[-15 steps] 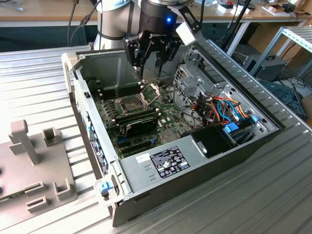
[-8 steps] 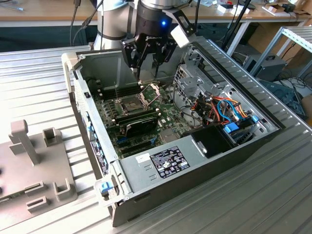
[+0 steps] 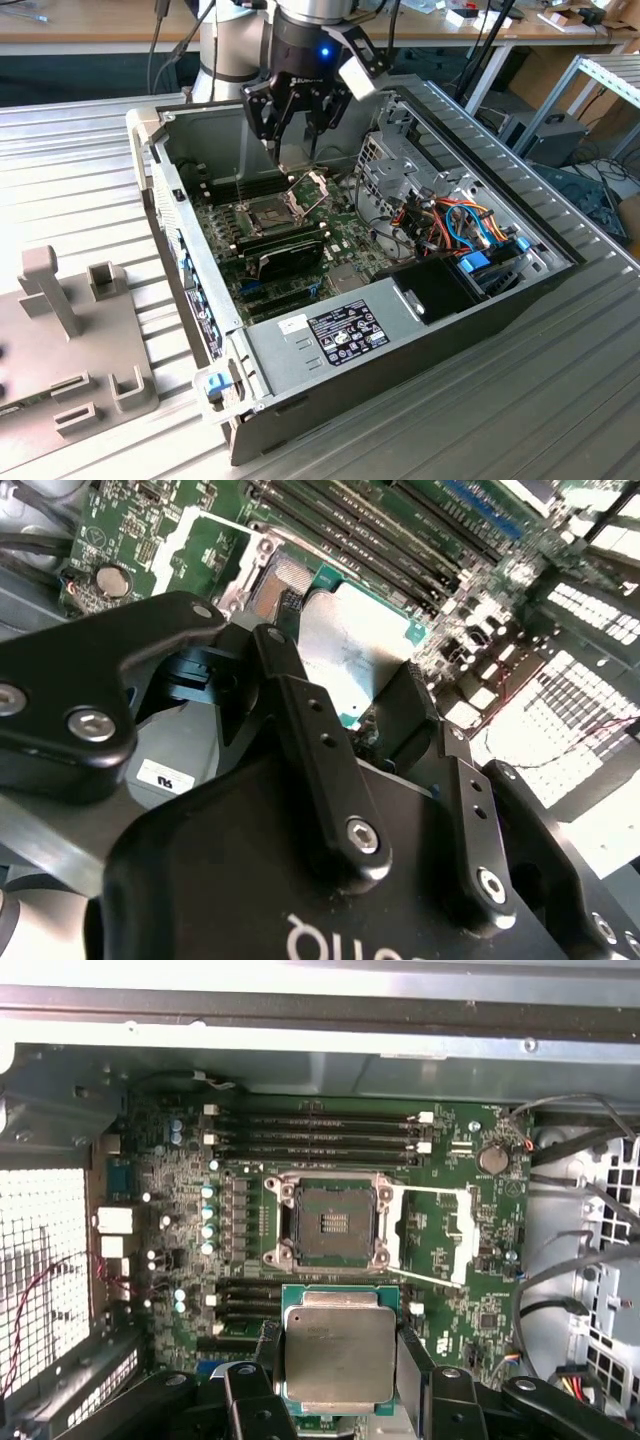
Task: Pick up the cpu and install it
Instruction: 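Pick up the cpu and move it towards the insertion slot, then place the cpu into insertion slot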
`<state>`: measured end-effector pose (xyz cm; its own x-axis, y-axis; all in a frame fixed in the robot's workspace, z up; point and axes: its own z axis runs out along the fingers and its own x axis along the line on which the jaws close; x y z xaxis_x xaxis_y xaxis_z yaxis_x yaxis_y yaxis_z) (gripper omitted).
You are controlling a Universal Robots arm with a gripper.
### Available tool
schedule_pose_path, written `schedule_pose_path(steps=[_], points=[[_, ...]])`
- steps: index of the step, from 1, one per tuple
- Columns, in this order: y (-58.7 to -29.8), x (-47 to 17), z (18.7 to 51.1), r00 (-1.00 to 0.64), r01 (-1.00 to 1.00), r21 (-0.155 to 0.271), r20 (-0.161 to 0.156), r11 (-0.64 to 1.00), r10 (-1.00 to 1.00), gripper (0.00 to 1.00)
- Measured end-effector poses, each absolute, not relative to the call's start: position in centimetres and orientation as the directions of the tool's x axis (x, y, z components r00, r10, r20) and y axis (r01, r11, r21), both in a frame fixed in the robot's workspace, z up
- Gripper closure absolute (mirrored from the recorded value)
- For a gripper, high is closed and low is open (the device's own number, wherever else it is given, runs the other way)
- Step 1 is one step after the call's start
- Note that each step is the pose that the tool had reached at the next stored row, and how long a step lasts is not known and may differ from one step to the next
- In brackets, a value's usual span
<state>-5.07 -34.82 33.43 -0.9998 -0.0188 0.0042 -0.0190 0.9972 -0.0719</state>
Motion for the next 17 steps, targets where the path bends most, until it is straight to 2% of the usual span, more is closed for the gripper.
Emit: schedule_pose_path(steps=[17], points=[[-33.7, -5.1, 32.6, -1.000, -0.019, -0.072, 0.004, 0.997, -0.019, 0.45]])
